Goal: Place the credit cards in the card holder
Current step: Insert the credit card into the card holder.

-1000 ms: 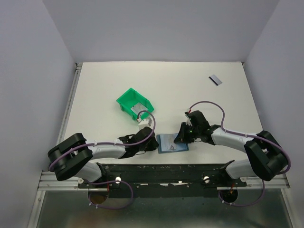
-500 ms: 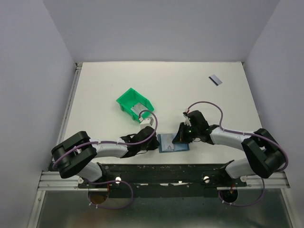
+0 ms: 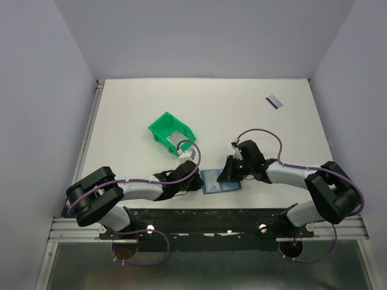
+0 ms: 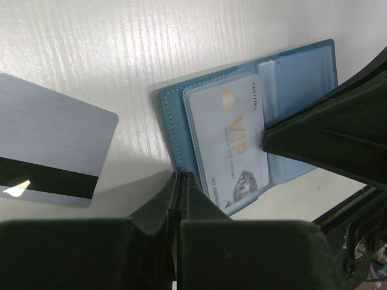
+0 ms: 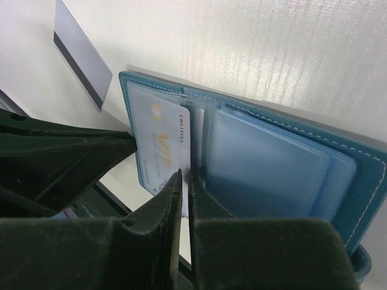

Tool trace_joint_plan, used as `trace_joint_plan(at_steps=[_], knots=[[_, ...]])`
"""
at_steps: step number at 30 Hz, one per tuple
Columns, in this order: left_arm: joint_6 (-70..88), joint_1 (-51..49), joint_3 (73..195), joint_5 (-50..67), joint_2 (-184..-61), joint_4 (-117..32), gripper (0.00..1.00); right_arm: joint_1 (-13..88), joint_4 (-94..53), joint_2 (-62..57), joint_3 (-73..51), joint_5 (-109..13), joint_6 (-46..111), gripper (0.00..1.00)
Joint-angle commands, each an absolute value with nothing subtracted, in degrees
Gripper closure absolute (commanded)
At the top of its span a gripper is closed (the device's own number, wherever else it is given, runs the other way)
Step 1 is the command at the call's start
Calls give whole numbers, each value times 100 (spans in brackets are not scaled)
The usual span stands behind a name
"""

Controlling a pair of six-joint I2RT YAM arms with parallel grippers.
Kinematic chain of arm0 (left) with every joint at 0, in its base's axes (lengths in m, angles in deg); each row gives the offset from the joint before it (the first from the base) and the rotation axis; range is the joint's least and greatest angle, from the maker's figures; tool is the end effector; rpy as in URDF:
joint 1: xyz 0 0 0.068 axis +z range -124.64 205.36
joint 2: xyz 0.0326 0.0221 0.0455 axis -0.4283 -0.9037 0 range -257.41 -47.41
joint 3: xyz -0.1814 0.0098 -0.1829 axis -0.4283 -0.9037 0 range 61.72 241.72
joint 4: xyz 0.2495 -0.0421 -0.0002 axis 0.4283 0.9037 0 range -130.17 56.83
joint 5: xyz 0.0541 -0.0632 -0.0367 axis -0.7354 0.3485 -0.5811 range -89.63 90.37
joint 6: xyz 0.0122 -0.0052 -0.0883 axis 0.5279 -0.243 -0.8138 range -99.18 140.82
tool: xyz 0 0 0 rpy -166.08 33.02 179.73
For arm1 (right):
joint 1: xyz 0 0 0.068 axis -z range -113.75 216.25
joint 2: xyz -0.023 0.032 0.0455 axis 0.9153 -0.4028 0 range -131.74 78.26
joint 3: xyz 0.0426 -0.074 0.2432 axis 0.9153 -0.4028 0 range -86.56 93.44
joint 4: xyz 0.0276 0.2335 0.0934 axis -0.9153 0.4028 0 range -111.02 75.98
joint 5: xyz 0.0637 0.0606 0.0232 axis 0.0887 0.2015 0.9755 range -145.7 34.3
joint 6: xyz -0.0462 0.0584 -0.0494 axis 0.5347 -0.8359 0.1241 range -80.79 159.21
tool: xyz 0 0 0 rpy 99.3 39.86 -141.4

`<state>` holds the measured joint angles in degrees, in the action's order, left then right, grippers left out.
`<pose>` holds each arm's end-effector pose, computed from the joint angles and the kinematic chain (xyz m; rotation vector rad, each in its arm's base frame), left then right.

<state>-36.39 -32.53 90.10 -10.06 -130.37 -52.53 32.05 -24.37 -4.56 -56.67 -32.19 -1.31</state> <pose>0.1652 -0.2362 0.1002 -0.0841 2.4339 -0.7906 0.2090 0.1805 0.0959 -0.0564 2.6425 1.0246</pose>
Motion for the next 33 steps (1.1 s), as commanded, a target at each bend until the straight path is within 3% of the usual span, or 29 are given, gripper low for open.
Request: trace_joint_plan(at_steps=[1,8,14,22,28,33], knots=[[-3630,-3274,9055,-903,-13161,-5036,95,3136,-2349,-260,-5589,-3231,-79,80],[-3639,-3283,9090,-956,-12977,-4773,94,3136,-1207,469,-5317,-4153,141,62],[-3534,-3283,9292,-895,-12722,-4474,93,3144,-740,830,-5106,-4567,168,60],[-3367,-3283,9511,-1237,-11922,-3684,77,3136,-90,1243,-4807,-4980,194,52],[-3420,-3283,9793,-1430,-11360,-2936,75,3144,455,1244,-4306,-5165,387,47],[-3113,-3169,10249,-1501,-11069,-2391,61,3398,763,1094,-3893,-5183,396,44]])
